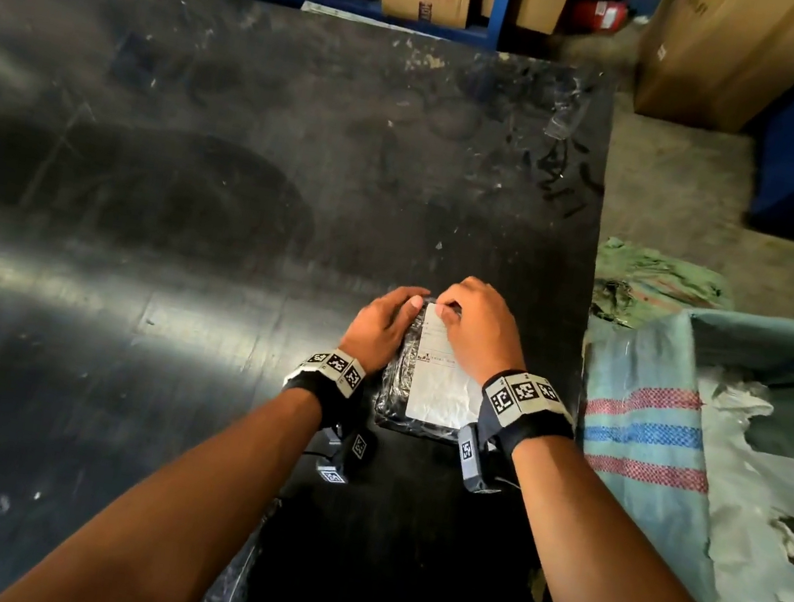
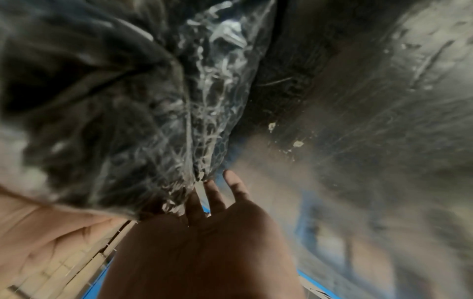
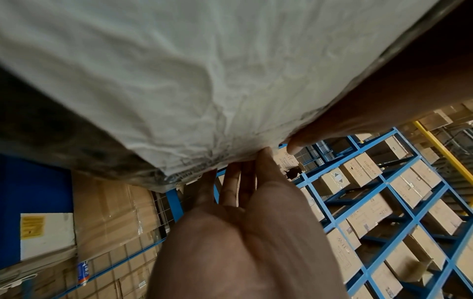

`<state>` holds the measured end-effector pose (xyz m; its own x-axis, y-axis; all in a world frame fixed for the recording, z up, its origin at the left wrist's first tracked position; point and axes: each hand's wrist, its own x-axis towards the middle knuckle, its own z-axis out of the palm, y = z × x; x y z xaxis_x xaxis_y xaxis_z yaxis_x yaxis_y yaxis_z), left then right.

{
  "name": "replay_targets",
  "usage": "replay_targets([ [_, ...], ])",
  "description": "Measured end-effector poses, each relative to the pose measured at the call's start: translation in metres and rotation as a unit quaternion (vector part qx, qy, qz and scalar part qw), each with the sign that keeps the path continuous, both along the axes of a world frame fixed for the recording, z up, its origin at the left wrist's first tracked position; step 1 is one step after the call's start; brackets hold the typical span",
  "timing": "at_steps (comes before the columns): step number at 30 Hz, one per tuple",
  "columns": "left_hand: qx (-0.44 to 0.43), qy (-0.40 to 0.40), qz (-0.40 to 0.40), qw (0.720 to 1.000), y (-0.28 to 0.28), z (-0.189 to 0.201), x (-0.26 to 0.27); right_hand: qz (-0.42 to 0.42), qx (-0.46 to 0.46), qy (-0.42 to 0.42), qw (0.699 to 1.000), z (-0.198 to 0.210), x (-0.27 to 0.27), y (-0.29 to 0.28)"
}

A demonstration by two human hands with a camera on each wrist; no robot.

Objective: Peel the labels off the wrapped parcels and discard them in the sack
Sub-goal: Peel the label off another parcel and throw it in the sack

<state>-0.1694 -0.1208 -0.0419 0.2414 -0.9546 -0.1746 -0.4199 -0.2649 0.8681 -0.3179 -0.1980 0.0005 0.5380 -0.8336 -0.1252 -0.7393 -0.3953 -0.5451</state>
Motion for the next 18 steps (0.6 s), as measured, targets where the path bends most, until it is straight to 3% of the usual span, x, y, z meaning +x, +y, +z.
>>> replay_targets([
  [6, 0.008, 0.022, 0.040, 0.999, -0.004, -0.007, -0.001, -0.001, -0.014, -0.047, 0.999, 0.001, -0.012, 0.010],
  [18, 0.013, -0.011, 0.044, 0.999, -0.008, -0.007, 0.001, -0.006, -0.058, -0.124, 0.991, 0.012, -0.033, 0.030],
])
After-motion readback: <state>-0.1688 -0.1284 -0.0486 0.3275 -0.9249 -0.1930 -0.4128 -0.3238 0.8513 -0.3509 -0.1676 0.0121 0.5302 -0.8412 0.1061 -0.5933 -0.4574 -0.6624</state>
